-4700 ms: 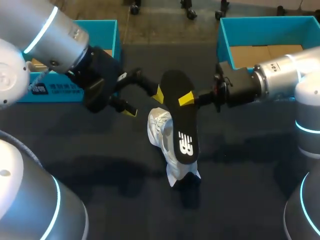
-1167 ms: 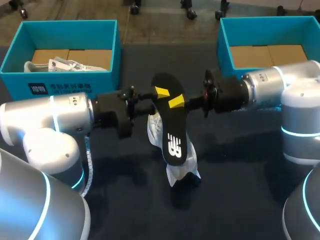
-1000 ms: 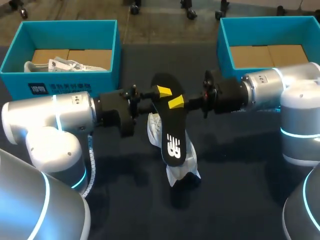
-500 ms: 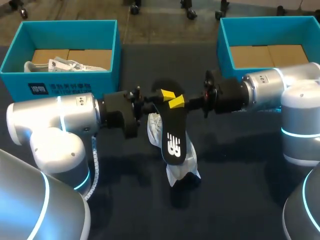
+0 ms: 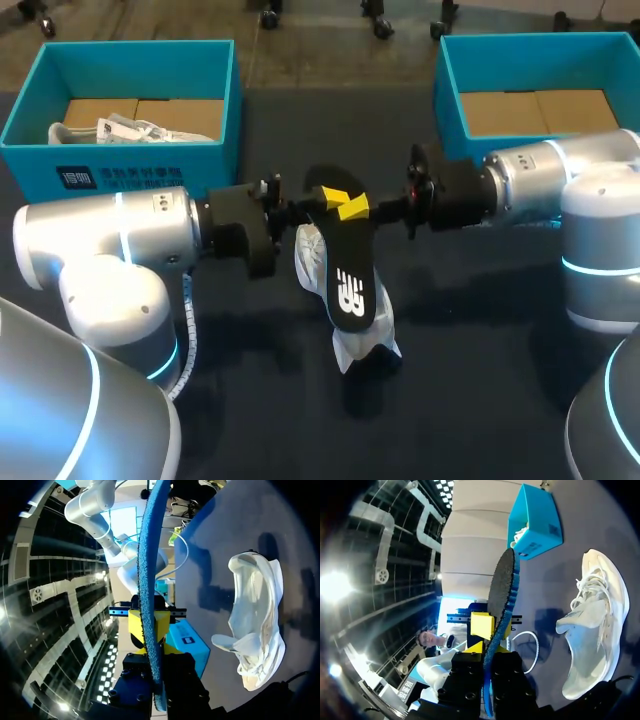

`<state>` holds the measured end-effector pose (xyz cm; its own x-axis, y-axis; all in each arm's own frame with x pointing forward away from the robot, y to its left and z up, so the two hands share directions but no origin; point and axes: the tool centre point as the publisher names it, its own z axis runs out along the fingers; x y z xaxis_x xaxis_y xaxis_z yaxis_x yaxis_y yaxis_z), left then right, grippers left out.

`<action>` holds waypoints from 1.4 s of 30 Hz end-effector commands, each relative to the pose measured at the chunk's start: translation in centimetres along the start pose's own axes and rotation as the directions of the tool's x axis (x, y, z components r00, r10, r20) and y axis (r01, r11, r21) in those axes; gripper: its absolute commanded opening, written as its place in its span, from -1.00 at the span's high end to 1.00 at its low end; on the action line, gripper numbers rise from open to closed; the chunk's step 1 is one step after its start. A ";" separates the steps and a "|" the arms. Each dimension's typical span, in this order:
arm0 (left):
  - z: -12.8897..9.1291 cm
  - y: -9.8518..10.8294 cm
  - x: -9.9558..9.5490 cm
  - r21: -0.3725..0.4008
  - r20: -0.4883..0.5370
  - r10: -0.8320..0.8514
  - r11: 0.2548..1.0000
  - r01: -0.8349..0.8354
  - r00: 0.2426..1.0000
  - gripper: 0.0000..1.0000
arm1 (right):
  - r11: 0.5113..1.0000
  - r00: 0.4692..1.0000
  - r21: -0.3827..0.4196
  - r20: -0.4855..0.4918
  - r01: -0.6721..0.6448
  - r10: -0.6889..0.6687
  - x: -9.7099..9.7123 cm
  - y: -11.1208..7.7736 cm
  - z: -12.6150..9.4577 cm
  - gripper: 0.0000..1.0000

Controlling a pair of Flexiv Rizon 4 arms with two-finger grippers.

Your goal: Take the shoe out of the shoebox, open the shoe tongue, remove and reinsert the insole, then place the shoe into the shoebox

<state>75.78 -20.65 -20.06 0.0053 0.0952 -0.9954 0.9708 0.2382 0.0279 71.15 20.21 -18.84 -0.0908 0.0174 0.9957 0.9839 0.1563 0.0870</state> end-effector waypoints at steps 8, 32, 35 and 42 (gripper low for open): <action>-0.6 -0.4 0.8 0.012 -0.009 -0.021 1.000 0.021 1.000 1.00 | 0.999 1.000 -0.041 0.026 -0.010 0.011 0.5 -0.8 -1.2 -1.00; -2.6 -3.7 0.8 0.086 -0.072 -0.328 0.939 0.334 0.942 1.00 | 0.972 0.915 -0.058 0.354 0.229 -0.194 -0.6 -3.3 -5.0 -1.00; -2.7 -4.1 0.9 0.096 -0.087 -0.400 0.908 0.408 0.912 1.00 | 0.965 0.878 0.003 0.415 0.262 -0.240 -0.8 -3.3 -4.9 -1.00; -2.7 -4.8 0.9 0.101 -0.095 -0.518 0.845 0.525 0.850 1.00 | 0.924 0.789 0.112 0.491 0.365 -0.371 -0.3 -3.2 -4.7 -1.00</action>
<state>70.76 -19.15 -20.99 -0.5052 0.0580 -0.8611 0.8573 0.1487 -0.4929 68.63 14.86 -19.93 -0.5026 0.3916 0.7708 0.8645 0.2336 0.4450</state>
